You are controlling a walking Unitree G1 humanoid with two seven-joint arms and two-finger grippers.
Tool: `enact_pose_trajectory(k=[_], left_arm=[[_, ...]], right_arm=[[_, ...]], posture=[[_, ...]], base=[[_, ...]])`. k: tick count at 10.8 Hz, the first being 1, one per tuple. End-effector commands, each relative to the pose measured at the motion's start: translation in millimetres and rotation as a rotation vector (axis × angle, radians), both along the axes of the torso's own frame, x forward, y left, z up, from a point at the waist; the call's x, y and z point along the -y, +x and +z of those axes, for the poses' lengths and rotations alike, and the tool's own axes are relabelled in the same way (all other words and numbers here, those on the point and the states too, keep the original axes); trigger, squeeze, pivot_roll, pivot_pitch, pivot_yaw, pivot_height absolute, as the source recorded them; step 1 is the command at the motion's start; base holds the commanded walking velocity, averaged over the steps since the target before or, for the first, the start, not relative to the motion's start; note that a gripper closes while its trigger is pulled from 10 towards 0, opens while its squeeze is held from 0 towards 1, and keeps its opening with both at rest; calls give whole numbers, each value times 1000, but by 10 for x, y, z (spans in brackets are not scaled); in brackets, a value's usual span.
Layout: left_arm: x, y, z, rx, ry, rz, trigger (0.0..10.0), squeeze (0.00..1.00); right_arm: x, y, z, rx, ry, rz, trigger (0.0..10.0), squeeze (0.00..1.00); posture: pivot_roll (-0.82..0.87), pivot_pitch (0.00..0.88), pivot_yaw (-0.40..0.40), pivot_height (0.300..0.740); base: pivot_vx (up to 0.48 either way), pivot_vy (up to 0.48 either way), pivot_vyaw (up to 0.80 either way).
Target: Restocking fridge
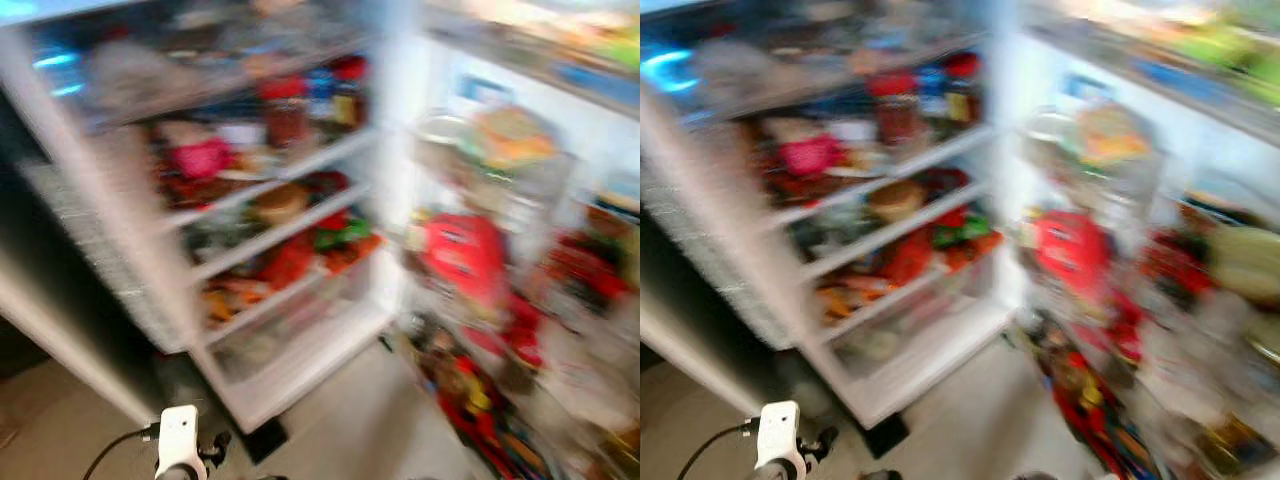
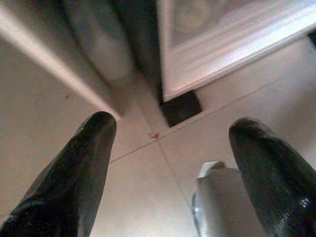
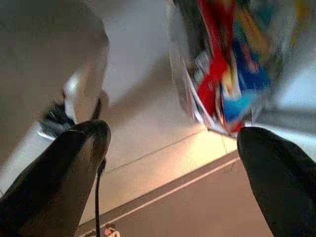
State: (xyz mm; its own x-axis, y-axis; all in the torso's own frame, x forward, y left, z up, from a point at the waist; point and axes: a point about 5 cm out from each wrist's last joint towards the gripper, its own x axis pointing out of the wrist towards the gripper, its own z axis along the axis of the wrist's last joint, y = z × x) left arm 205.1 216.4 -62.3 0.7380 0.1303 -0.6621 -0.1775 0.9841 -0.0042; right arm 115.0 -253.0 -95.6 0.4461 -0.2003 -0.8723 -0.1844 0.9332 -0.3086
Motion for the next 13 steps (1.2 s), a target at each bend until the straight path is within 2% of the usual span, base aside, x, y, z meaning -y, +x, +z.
enact_pose_trajectory(k=[1,3,4,5,7,10,11,12,13], left_arm=[[-53,-67,-37,-40,6,22,10000,0],[-81,-164,-89,-79,7,28,10000,0],[-135,-266,-131,-119,20,27,10000,0],[-265,-400,-163,-160,29,41,10000,0],[-415,-528,-176,-194,37,66,10000,0],[-497,-720,-220,-236,42,83,10000,0],[-483,-718,-223,-233,40,82,10000,0],[-429,-655,-216,-207,27,97,10000,0],[-429,-654,-216,-199,19,125,10000,0]], right_arm=[[-51,0,-13,4,18,-2,10000,0],[-71,-11,-21,1,27,4,10000,0],[-87,-24,-30,2,33,-9,10000,0],[-105,-37,-38,-3,39,-10,10000,0],[-130,-54,-50,-15,45,1,10000,0],[-159,-80,-65,-16,57,-24,10000,0],[-159,-91,-69,-17,63,-39,10000,0],[-144,-106,-70,-23,64,-51,10000,0],[-132,-129,-74,-22,69,-92,10000,0]], posture=[[-280,0,98,653],[-284,0,105,653],[-291,0,117,653],[-283,0,123,653],[-271,0,129,653],[-273,0,136,653],[-272,0,132,653],[-253,0,121,653],[-250,0,121,653]], base=[[0,409,0],[0,409,0],[0,405,0],[0,405,0],[0,403,0],[0,400,0],[0,401,0],[0,398,0],[0,0,0]])
